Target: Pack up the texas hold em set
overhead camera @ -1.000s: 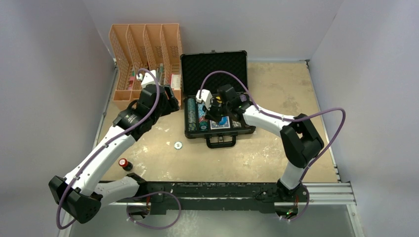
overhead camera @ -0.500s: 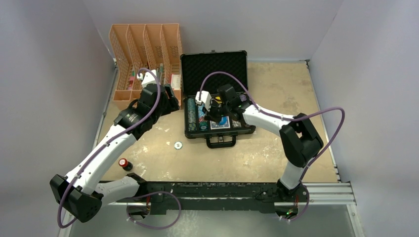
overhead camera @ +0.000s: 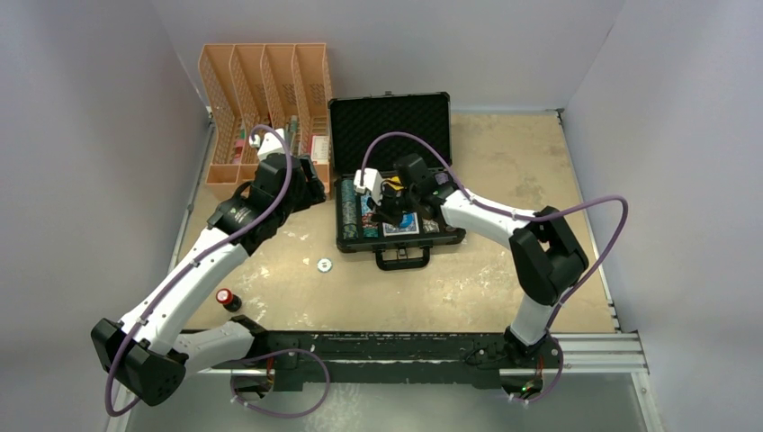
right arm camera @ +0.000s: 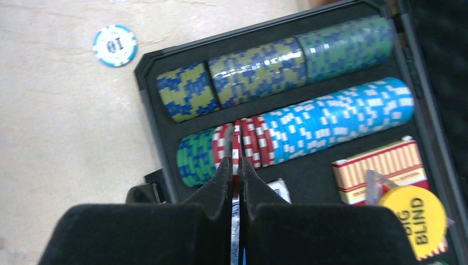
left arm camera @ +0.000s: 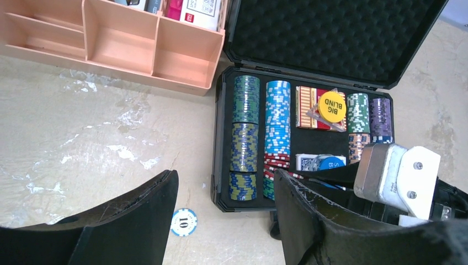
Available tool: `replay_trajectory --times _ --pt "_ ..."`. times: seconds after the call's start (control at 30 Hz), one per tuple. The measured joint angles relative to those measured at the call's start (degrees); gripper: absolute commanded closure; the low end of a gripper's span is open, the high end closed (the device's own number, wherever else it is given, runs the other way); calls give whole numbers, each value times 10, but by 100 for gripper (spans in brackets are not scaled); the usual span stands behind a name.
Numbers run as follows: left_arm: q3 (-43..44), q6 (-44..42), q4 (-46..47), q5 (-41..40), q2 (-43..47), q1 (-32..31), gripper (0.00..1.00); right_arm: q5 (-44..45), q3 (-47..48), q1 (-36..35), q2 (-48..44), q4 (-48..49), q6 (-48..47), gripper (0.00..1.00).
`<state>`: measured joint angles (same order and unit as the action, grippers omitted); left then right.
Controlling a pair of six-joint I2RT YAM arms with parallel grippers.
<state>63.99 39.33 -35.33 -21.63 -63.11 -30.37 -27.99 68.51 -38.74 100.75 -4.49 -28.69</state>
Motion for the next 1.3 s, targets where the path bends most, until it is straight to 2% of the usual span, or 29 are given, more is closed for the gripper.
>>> replay_trajectory --times 0.23,0.6,0.8,1.1,1.3 --pt "-1 0 0 0 1 0 37 61 -13 -2 -5 52 23 100" --pt "-1 0 -1 0 1 0 37 63 -19 -6 -8 68 30 100" --pt "-1 0 0 0 1 0 37 91 -64 -10 -43 113 53 100" --pt "-1 0 0 0 1 1 37 65 -70 -10 -56 122 57 100" --pt "-1 0 -1 0 1 3 36 61 -64 -21 -16 98 50 90"
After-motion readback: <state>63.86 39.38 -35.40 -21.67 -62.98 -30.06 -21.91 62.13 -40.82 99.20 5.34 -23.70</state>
